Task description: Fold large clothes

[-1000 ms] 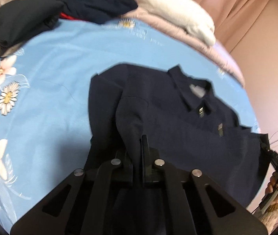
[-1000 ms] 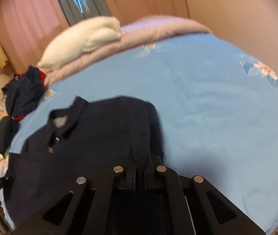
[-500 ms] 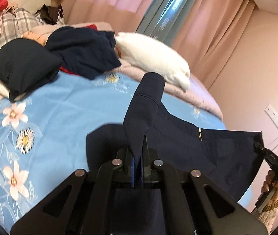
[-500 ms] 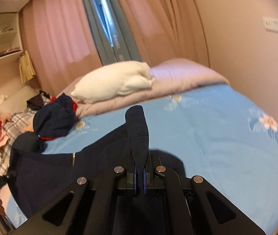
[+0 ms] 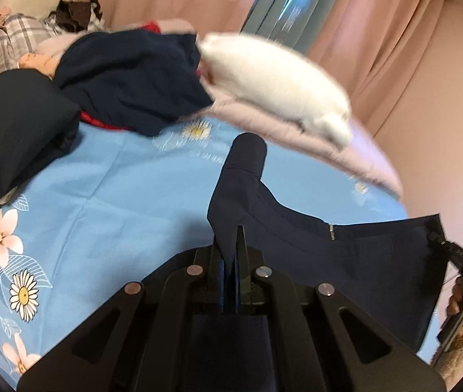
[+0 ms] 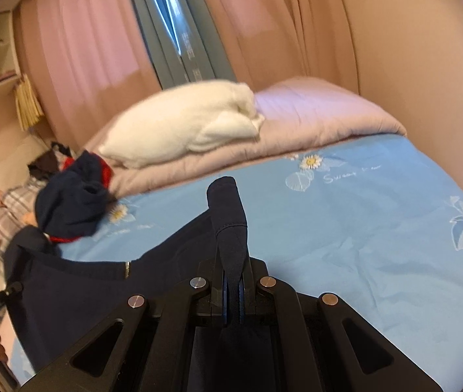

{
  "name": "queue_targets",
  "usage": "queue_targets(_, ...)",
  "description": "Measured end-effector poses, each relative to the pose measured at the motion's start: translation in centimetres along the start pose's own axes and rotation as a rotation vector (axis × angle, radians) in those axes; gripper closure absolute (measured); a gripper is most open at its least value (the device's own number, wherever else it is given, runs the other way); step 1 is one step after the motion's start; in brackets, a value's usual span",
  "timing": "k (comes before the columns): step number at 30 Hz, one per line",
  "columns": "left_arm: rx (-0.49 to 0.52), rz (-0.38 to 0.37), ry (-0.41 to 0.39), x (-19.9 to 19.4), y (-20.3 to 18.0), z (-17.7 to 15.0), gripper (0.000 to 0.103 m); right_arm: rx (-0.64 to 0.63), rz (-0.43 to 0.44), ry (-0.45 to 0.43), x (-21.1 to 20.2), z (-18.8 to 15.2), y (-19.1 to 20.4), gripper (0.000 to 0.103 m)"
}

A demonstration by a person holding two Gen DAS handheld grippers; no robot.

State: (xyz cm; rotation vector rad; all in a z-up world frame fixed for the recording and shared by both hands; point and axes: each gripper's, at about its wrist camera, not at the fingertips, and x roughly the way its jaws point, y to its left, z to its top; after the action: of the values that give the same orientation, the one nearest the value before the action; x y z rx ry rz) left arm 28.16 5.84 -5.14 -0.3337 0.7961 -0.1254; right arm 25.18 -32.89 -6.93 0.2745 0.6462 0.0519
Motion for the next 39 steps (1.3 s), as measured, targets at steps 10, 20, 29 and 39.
queue_targets(10, 0.001, 0.153, 0.177, 8.3, 2.8, -1.7, 0.1, -0.04, -0.146, 0.209, 8.4, -1.9, -1.4, 0.098)
queue_targets(20, 0.009, 0.225, 0.275, 11.2, 4.6, -3.4, 0.096, -0.01, -0.19, 0.331, 12.5, -3.7, -3.4, 0.098)
queue_targets(29, 0.004, 0.248, 0.313, 11.8, 4.9, -3.7, 0.088, -0.024, -0.223, 0.398, 13.8, -4.7, -3.6, 0.098)
queue_targets(39, -0.052, 0.243, 0.24, 5.2, 5.4, -3.8, 0.048, -0.052, -0.231, 0.355, 9.1, -3.8, -2.9, 0.057)
